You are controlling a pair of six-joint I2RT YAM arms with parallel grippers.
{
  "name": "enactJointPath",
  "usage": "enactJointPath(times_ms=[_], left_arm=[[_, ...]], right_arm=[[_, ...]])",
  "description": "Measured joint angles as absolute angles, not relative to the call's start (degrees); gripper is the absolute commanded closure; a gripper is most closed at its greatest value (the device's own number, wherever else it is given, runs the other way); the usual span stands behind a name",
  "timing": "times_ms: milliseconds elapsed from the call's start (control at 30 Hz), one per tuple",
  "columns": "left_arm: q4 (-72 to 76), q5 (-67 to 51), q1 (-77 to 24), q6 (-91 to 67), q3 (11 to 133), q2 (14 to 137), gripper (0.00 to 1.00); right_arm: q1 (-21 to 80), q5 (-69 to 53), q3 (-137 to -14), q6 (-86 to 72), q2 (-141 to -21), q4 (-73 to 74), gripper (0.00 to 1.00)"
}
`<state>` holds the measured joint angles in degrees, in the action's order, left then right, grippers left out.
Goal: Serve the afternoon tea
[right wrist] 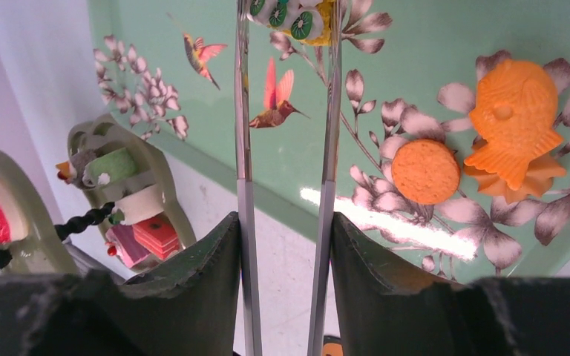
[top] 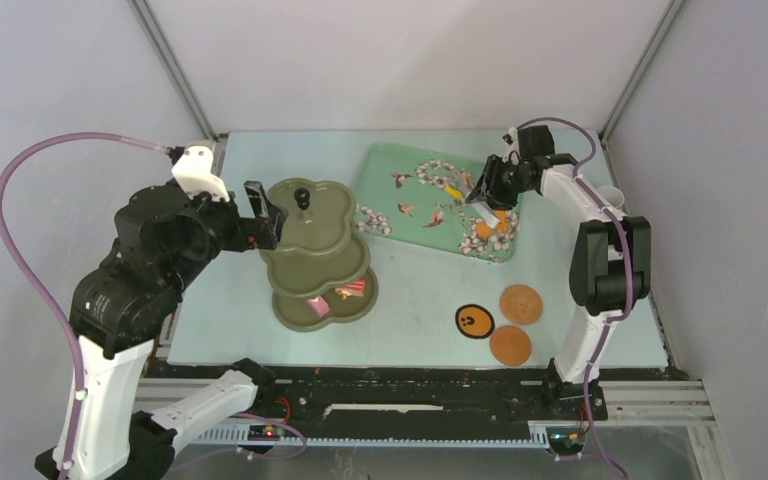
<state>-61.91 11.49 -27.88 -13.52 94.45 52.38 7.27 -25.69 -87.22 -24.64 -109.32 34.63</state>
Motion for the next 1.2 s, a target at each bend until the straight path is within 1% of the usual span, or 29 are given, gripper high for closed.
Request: enactJointPath(times_ms=[367,567,833,967,1067,1200], left_arm=[[-62.2,11.7,-27.9,-17.0,94.5,51.5,0.02],[-62.3,11.7,-27.9,-20.5,94.5,49.8,0.02],[-62.3,11.6,-27.9,-25.2,92.0,46.7,0.02],[-62.3,11.2,-27.9,-27.3,90.9,46.0,0.02],[-62.3,10.3,-27.9,-29.0,90.5,45.9,0.02],[-62.3,9.8,-27.9,-30.7,89.7,45.5,0.02]], right_arm=[[6.7,-33.7,-79.4,-23.7,-103.9,30.9,1.00],[9.1,-35.8,-72.7,-22.3,-96.0,30.7,1.00],[21.6,-38.4,-57.6,-22.3,-79.6,27.1,1.00],[28.1,-38.7,-50.6,-24.1,-74.1,24.6,1.00],[33.4,-38.2,-47.8,-24.6,-71.1,24.4,1.00],[39.6,-37.7,-47.5,-23.9,-65.6,24.6,1.00]])
